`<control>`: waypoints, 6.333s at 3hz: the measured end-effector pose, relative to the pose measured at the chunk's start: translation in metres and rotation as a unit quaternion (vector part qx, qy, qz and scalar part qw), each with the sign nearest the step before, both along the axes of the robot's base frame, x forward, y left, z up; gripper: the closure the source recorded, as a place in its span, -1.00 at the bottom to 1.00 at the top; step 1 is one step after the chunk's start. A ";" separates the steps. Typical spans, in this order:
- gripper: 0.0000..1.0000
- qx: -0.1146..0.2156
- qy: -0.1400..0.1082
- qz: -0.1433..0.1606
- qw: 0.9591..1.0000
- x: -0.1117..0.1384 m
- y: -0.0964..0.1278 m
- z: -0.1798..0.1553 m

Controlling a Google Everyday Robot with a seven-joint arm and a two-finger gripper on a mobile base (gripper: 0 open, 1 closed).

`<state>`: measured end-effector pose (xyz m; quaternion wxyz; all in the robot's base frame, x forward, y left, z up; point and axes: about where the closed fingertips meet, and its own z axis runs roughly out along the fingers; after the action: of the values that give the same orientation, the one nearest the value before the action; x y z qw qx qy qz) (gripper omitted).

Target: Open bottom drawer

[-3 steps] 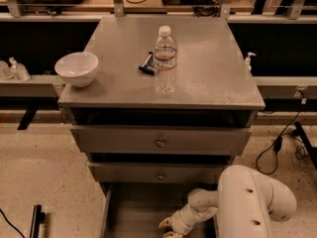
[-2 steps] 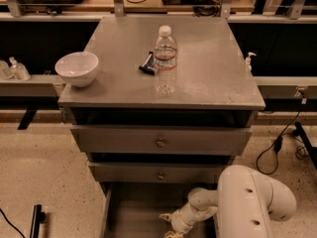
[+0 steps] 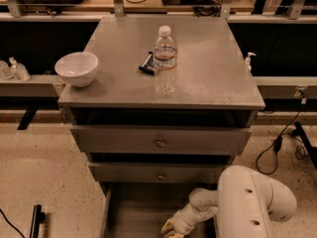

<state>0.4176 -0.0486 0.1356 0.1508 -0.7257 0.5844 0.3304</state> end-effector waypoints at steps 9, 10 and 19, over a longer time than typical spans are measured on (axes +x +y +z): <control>1.00 -0.023 0.044 -0.053 0.997 -0.021 0.050 0.003; 1.00 -0.023 0.043 -0.053 0.997 -0.019 0.049 0.004; 1.00 0.017 -0.053 -0.107 0.993 0.088 0.000 0.019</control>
Offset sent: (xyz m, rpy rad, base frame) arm 0.0143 0.0208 0.0354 0.0043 -0.0889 -0.1127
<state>0.5052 -0.0487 0.1545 0.2281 -0.6726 0.6444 0.2835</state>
